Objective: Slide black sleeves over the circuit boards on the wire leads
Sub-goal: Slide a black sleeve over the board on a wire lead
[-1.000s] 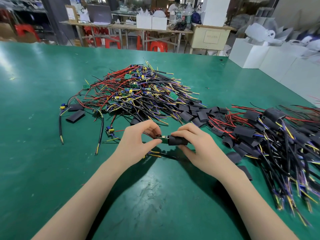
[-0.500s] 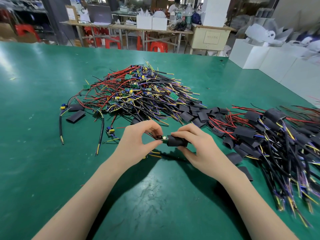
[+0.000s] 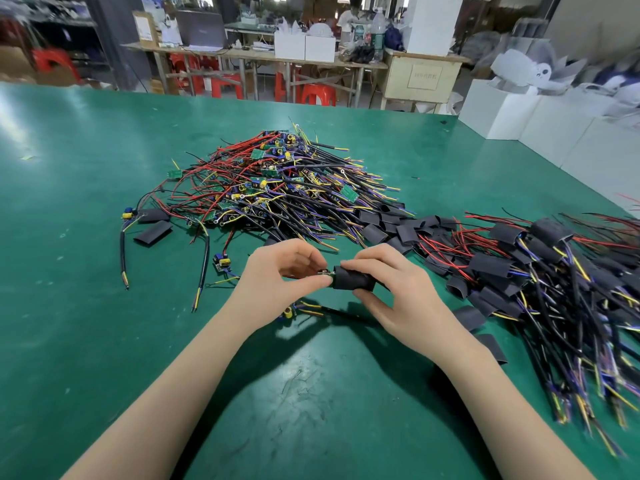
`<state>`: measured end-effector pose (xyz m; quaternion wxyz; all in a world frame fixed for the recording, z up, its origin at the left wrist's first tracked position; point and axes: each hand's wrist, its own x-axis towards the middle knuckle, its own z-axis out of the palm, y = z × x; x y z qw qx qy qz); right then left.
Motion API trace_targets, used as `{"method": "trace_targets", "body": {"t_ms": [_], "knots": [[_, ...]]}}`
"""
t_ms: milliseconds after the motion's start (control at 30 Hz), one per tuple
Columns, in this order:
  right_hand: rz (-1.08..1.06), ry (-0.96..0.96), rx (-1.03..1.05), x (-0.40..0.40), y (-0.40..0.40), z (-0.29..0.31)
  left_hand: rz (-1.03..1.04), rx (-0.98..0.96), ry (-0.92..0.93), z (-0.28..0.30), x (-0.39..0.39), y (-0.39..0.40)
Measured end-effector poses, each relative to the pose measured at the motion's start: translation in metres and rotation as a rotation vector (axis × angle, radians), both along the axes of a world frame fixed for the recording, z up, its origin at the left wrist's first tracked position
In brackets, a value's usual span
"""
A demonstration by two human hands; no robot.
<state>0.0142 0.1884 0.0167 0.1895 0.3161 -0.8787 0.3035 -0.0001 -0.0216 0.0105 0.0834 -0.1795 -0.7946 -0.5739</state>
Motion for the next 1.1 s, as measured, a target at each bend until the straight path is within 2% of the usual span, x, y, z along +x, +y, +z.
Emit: {"method": "trace_targets", "body": {"t_ms": [133, 400, 633, 900, 1000, 1100], "knots": [[0.004, -0.012, 0.001, 0.001, -0.001, -0.001, -0.019, 0.025, -0.020, -0.001, -0.001, 0.000], [0.024, -0.017, 0.023, 0.001, -0.001, -0.006, -0.048, -0.040, 0.092, -0.002, -0.001, -0.001], [0.038, 0.044, 0.031, -0.001, -0.003, -0.011, -0.047, 0.048, -0.044, -0.003, -0.002, -0.002], [-0.019, 0.059, 0.060, 0.001, -0.001, -0.008, -0.120, 0.029, -0.042, 0.000, 0.000, -0.002], [-0.056, 0.098, 0.054, 0.002, 0.000, -0.006, -0.153, -0.068, -0.030, 0.003, -0.002, -0.010], [-0.064, 0.092, 0.010, 0.001, 0.001, -0.004, -0.093, -0.192, 0.022, 0.004, -0.002, -0.013]]}}
